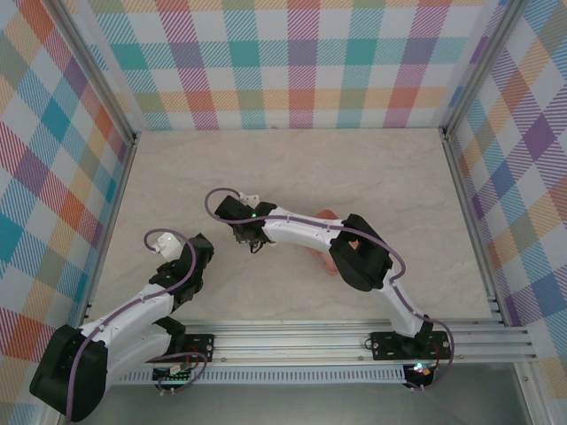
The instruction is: Load the staples into the stapler
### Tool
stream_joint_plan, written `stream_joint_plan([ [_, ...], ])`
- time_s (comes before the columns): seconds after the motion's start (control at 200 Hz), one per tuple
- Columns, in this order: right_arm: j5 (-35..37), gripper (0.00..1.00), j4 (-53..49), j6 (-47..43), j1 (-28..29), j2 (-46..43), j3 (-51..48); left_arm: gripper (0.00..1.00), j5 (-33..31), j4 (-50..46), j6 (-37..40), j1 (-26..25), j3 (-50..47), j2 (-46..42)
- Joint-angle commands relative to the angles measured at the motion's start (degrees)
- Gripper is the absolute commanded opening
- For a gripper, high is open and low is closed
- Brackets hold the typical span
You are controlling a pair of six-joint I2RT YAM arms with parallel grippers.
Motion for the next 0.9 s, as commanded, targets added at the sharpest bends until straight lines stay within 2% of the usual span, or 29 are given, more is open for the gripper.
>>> stream_joint_plan([
  [0.0, -0.02, 0.25, -1.41, -0.12, 0.36, -0.45, 1.63, 1.0, -1.32, 1.06, 0.68, 0.41, -0.8, -0.21],
  [0.17, -1.64, 0.26, -2.22, 1.46, 0.0, -2.0, 0.89, 0.99, -0.39, 1.84, 2.25, 0.49, -0.85, -0.3],
  [0.34, -8.98, 0.26, -1.6, 4.91, -2.72, -5.3, -3.19, 0.99, 0.44, 2.99, 4.06, 0.45, -0.67, -0.28],
  [0.49, -14.22, 0.21, 1.06, 7.15, -4.74, -7.68, -7.87, 0.99, 0.8, 3.86, 5.04, 0.42, -0.67, -0.19],
  [0.895, -21.61, 0.18, 4.98, 9.4, -7.41, -5.23, -8.62, 0.99, 1.23, 4.53, 6.06, 0.49, -0.15, 0.76],
])
